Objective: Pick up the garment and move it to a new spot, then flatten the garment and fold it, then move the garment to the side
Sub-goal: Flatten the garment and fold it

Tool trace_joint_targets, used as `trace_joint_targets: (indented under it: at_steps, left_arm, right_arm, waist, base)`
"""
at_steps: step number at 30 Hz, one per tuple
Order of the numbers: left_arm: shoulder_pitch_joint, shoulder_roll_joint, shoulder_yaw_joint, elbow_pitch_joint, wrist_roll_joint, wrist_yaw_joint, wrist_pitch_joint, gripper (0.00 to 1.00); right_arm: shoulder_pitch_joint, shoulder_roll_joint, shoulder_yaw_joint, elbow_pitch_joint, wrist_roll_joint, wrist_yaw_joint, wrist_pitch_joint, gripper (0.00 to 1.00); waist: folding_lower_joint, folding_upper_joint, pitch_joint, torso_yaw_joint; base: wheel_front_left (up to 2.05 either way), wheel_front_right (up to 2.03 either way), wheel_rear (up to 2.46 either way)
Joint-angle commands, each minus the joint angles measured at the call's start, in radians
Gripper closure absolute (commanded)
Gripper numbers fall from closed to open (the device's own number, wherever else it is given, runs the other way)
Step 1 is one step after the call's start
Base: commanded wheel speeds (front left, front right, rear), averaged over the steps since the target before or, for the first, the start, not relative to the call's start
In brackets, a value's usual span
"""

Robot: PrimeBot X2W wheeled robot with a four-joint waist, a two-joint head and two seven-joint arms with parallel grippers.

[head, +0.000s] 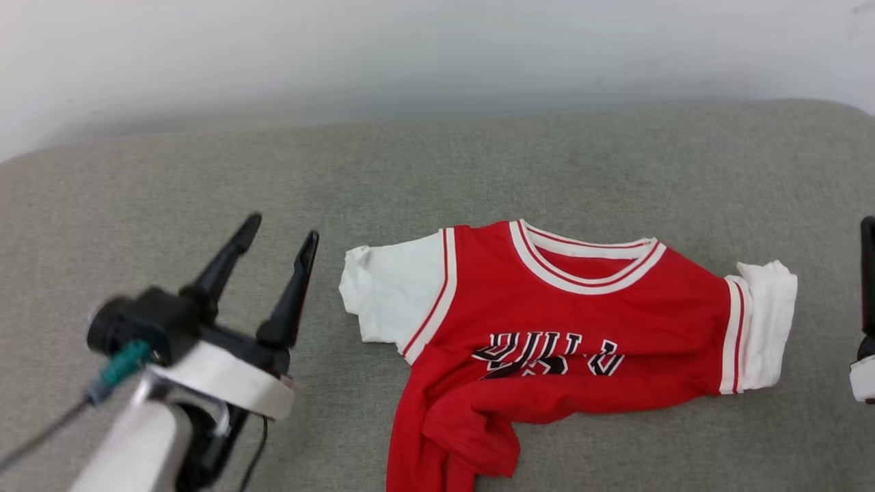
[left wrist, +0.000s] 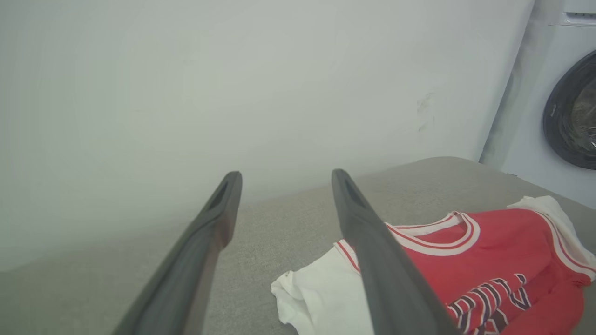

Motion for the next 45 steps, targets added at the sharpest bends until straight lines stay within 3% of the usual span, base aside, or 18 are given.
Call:
trace_joint_targets:
  at_steps: [1,5,9,15,21,29,30,31,36,45]
  left_arm:
    - [-0.040,0.019,0.007,-0.011,-0.010,-0.011,0.017,0.00]
    - [-0.162,0.078,0.003,-0.018,-0.098,-0.047,0.174,0.00]
    - [-0.297,0.145,-0.054,0.020,-0.207,-0.063,0.447,0.00]
    - [-0.453,0.189,-0.141,0.143,-0.366,-0.066,0.846,0.00]
    - [-0.512,0.193,-0.186,0.248,-0.417,-0.055,1.035,0.00]
    - [-0.517,0.197,-0.235,0.347,-0.371,-0.046,1.071,0.00]
    - [-0.513,0.200,-0.247,0.356,-0.361,-0.047,1.074,0.73]
    - [-0.511,0.202,-0.253,0.363,-0.352,-0.048,1.064,1.00]
    - [-0.516,0.191,-0.238,0.381,-0.322,-0.050,0.956,1.00]
    - [-0.520,0.189,-0.127,0.338,-0.286,-0.041,0.606,1.00]
  right_arm:
    - [0.010,0.029,-0.014,-0.032,-0.004,-0.001,-0.011,0.00]
    - [0.025,0.117,-0.051,-0.149,-0.013,-0.001,-0.043,0.00]
    - [0.037,0.168,-0.060,-0.227,-0.011,-0.001,-0.062,0.00]
    - [0.038,0.201,-0.049,-0.249,-0.016,-0.001,-0.084,0.00]
    - [0.027,0.216,-0.024,-0.215,-0.023,-0.001,-0.110,0.00]
    - [0.022,0.222,-0.018,-0.187,-0.039,-0.001,-0.131,0.00]
    - [0.024,0.223,-0.018,-0.185,-0.041,-0.001,-0.131,0.00]
    - [0.026,0.223,-0.017,-0.186,-0.044,-0.001,-0.130,0.00]
    - [0.030,0.223,-0.009,-0.184,-0.066,-0.001,-0.117,0.00]
    - [0.048,0.201,-0.013,-0.192,-0.083,-0.001,-0.061,0.00]
  waist:
    - [0.0000,0.0000,0.020,-0.018]
    - [0.0000,0.0000,0.065,-0.045]
    - [0.0000,0.0000,0.116,-0.073]
    - [0.0000,0.0000,0.175,-0.107]
    - [0.0000,0.0000,0.219,-0.138]
    - [0.0000,0.0000,0.256,-0.165]
    - [0.0000,0.0000,0.258,-0.165]
    - [0.0000,0.0000,0.259,-0.164]
    - [0.0000,0.0000,0.242,-0.142]
    - [0.0000,0.0000,0.163,-0.061]
  base:
    - [0.00,0.00,0.00]
    - [0.00,0.00,0.00]
    - [0.00,0.00,0.00]
    - [0.00,0.00,0.00]
    - [0.00,0.00,0.00]
    - [0.00,0.00,0.00]
    - [0.00,0.00,0.00]
    - [0.00,0.00,0.00]
    - [0.00,0.00,0.00]
    - [0.00,0.00,0.00]
